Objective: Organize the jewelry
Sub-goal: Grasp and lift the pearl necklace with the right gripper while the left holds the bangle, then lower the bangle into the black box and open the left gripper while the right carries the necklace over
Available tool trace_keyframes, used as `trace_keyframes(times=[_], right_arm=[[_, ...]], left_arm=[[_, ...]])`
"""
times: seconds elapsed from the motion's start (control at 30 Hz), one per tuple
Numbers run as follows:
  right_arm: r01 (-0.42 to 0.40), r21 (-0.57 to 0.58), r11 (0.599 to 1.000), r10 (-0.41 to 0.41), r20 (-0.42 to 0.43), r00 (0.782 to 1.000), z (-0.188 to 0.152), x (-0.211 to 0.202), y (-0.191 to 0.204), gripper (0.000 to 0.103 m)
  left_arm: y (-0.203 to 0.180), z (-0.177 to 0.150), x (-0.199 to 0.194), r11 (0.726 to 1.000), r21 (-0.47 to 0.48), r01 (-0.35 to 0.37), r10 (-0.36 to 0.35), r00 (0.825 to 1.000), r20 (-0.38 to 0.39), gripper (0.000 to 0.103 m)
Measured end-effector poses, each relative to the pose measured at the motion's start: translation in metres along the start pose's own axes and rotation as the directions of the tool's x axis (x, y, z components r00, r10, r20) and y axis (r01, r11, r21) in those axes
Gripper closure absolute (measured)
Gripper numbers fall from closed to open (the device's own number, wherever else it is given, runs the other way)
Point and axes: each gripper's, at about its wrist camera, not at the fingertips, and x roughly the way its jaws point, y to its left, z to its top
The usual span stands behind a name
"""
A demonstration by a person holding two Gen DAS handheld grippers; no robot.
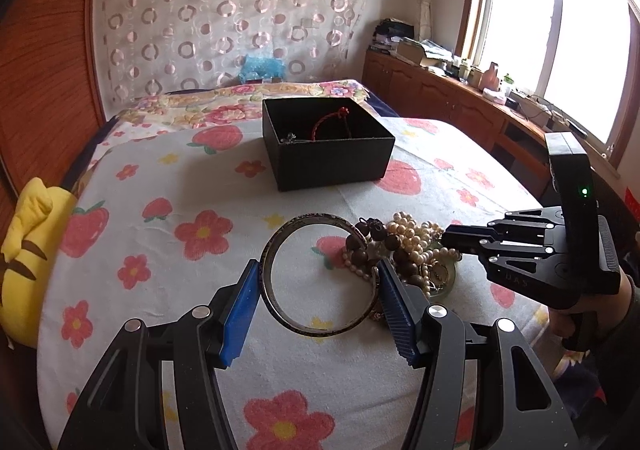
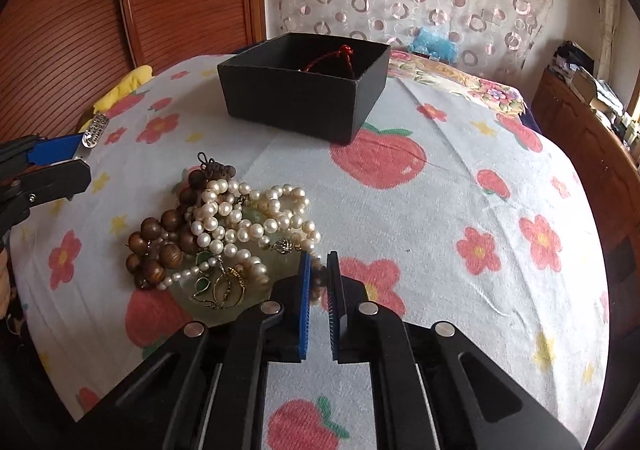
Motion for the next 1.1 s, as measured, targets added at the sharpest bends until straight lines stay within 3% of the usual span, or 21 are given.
trace_keyframes(times=[0.4,0.57,1.1], right_arm=[[0.048,-0.018,0.999,-0.045,0.171,0.984,0.037,-0.064,-0.004,0.095],[0.056,-0.025,0.998,-0.048,0.236,0.970,0.056,-0.087,-0.006,0.095],[0.105,-0.061,0.993,-0.076,0.362,0.929,0.117,-0.127,-0.010,0.095]], left_arm=[[0.008,0.002,-0.003,1.000,-0.014,-0.006,0.006,1.000,0.019,0.047],[-0.002,0.016,-0.005,1.000,0.024,-0.004,0.002,0.999,0.049,0.047],[-0.005,0.058,0.002,0.999,0.051,-0.016,0.011,0.996,0.086,0.047]])
